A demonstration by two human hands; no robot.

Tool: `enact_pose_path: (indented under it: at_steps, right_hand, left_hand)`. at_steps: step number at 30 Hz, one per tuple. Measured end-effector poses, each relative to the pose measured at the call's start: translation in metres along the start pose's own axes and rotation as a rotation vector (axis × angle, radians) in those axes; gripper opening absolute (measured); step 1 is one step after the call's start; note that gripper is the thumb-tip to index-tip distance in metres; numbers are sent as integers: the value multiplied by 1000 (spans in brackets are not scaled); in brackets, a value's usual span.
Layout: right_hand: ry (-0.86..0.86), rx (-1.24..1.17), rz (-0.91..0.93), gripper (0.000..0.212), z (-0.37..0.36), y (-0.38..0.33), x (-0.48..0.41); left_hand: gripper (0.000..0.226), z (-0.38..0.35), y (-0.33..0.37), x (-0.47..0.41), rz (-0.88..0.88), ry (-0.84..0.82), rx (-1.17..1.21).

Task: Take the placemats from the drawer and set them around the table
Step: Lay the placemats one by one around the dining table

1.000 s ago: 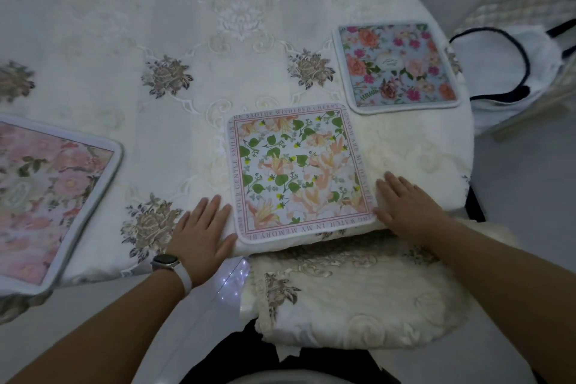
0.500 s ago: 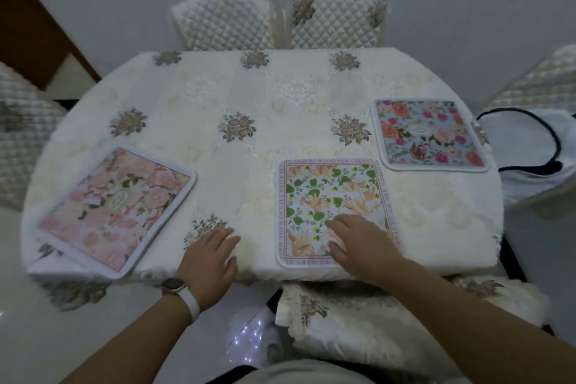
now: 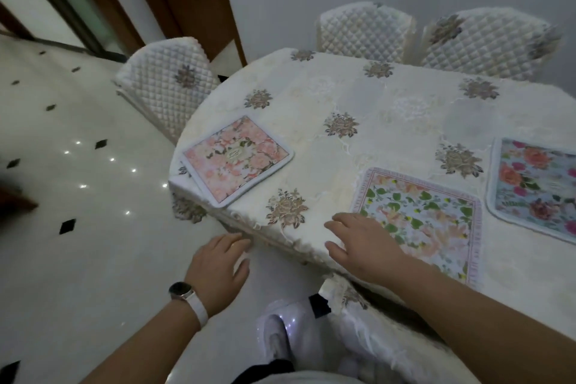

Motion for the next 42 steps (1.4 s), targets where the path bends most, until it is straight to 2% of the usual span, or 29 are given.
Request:
enact_pose_path:
  at_steps: [8,20,26,34,42]
  right_hand:
    - [-21,15,110,43,-5,-82,-39]
    - [-46,111,26,46,-38,-221,-132]
    - [-46,63,-57,46,-63,-271,-160]
    - [-30,45,-141,47,-60,-286,-193]
    - [-27,-42,-269,49,-66,-257,-232]
  left_hand:
    - [41,21,-67,44,137,74,0]
    - [37,63,-224,78,54,235,27]
    - [35,64,-302,102,76,201,34]
    - [34,64,-348,87,107,171,82]
    - [37,50,-358,22,34,144,99]
Point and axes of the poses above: each hand's wrist, its own x-axis away from the middle knuckle, its own z-axis out of the back of the hand, y = z × x, the point moved 8 cm from there along -x, towards the middle knuckle, and after that the axes turned 2 degrees about -x, right-handed, at the moved point
